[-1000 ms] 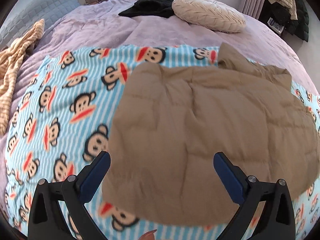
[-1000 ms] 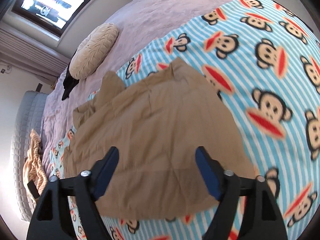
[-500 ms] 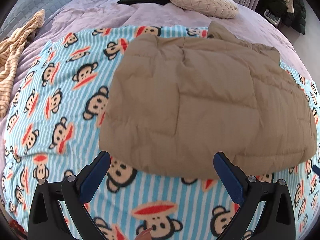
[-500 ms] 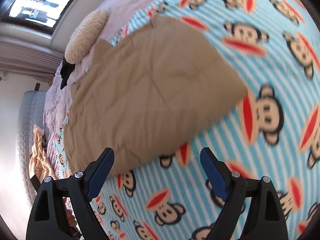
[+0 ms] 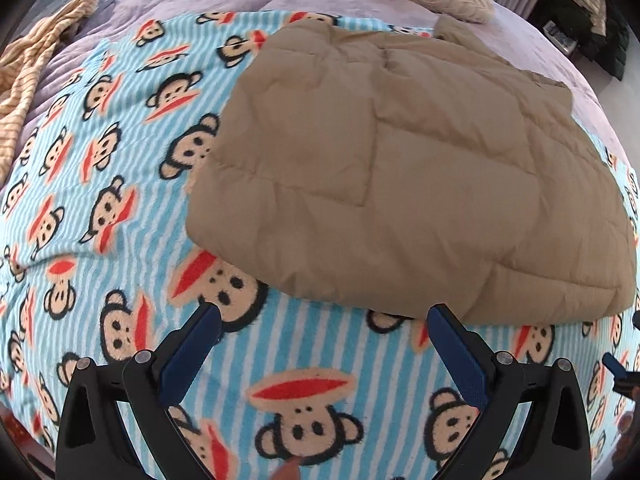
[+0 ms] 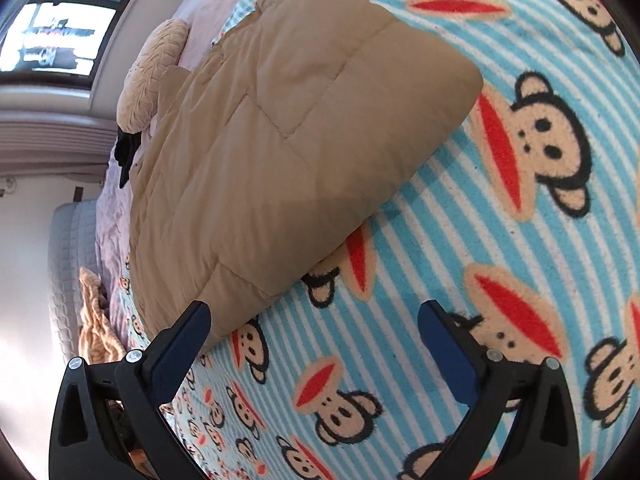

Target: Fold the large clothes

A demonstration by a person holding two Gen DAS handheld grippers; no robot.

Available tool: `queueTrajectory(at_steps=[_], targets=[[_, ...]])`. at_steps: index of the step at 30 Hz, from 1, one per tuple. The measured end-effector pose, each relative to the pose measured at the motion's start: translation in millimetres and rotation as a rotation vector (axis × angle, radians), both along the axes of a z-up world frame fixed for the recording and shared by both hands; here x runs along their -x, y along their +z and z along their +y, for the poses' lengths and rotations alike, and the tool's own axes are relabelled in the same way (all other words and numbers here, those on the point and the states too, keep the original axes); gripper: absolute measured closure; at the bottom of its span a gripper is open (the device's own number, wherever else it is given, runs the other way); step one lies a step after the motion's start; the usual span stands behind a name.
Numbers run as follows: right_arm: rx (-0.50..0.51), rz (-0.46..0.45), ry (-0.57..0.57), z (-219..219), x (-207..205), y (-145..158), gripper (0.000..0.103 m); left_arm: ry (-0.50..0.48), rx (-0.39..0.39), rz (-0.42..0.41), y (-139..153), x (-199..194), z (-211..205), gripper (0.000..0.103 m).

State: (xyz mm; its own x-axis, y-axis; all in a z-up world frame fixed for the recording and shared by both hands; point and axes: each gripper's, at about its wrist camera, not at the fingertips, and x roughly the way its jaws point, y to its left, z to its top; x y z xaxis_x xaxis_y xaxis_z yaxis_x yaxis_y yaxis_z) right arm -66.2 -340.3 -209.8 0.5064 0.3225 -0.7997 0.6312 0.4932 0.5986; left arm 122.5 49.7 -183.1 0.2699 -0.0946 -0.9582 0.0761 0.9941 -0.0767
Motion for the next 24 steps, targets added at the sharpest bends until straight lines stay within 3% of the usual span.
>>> queueTrajectory(at_steps=[4,9,13,19,24], targets=[[-0.026,0.003,-0.009,-4,-7,-6,0.000,0.039,0.062,0.024,-6,-6,9,0.000],[-0.117,-0.031,-0.046,-15,-10,-17,0.000,0.096,0.326,0.059,-12,-7,27,0.000],[-0.189,-0.081,-0.085,-20,-9,-25,0.000,0.136,0.462,0.079,-23,-7,37,0.000],[-0.286,-0.173,-0.133,-21,-19,-37,0.000,0.202,0.588,0.100,-49,-29,43,0.000],[-0.314,-0.221,-0.114,-14,-44,-45,0.000,0.255,0.615,0.070,-57,-44,36,0.000]])
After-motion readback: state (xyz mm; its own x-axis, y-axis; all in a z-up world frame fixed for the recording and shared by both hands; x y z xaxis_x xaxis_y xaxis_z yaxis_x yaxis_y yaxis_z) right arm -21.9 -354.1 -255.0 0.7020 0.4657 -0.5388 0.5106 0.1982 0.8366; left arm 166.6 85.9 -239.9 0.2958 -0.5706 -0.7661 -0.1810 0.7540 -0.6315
